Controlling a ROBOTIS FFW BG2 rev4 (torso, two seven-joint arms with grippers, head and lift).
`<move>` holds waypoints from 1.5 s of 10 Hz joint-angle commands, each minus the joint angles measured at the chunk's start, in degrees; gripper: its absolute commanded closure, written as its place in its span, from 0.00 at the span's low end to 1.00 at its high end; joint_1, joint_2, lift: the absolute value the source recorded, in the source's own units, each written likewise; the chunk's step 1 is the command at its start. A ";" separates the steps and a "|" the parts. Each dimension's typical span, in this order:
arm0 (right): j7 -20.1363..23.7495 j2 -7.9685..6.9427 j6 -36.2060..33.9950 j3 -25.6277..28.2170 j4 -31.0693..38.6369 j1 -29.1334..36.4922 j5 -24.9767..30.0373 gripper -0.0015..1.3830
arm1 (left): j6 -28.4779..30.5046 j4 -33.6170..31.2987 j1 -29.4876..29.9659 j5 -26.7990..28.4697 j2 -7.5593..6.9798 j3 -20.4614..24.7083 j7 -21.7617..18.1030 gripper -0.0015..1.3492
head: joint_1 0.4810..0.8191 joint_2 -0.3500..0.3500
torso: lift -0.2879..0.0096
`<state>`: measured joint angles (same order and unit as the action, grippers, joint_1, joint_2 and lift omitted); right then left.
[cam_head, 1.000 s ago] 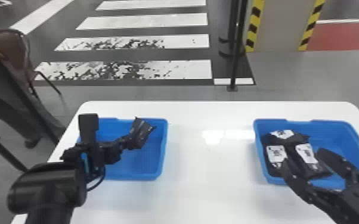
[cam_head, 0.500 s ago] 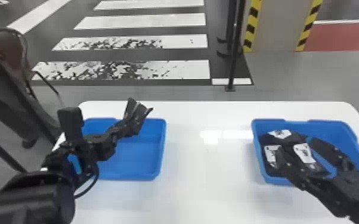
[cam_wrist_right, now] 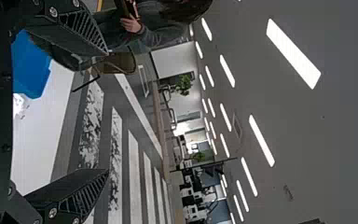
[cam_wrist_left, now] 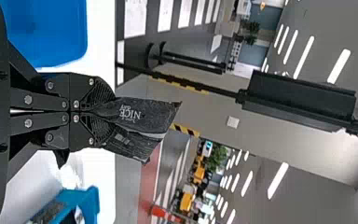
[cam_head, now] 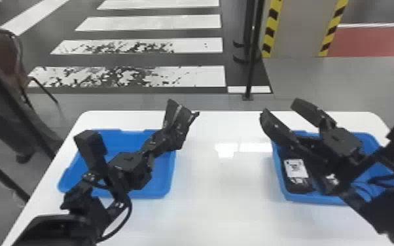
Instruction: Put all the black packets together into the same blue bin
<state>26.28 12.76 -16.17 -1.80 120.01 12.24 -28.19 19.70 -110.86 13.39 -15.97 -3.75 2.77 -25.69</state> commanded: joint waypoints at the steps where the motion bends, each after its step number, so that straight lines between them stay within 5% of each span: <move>1: -0.53 0.16 0.00 -1.85 -1.12 -4.23 -0.94 0.10 | -2.13 -0.02 0.95 -3.57 -0.64 -5.05 -0.07 0.90 | 0.63 0.57 | 0.60; 5: -1.23 0.87 -0.71 -7.34 -4.91 -10.14 -2.43 0.10 | -4.66 -2.55 0.24 -8.14 -2.14 -11.79 -0.77 0.90 | 0.58 0.47 | 0.60; 9: -1.32 1.48 -1.83 -12.14 -8.01 -11.82 -2.08 0.11 | -6.35 -2.97 -0.04 -9.05 -2.49 -13.16 -1.12 0.90 | 0.60 0.50 | 0.60; 10: -1.23 1.75 -2.82 -12.94 -8.15 -12.53 -1.86 0.39 | -6.35 -2.97 -0.18 -8.94 -2.58 -13.39 -1.12 0.90 | 0.60 0.51 | 0.60; 11: -1.32 1.83 -3.38 -13.16 -7.59 -12.53 -1.97 0.81 | -5.78 -2.97 -0.18 -8.82 -2.58 -13.39 -1.12 0.90 | 0.61 0.51 | 0.60; 15: -2.20 2.01 -7.60 -14.08 -4.07 -12.10 0.31 0.85 | -5.78 -2.97 -0.18 -8.71 -2.58 -13.28 -1.12 0.90 | 0.63 0.54 | 0.60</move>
<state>24.12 14.71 -23.39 -15.77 115.50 -0.01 -28.40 14.13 -113.84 13.22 -24.69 -6.34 -10.52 -26.81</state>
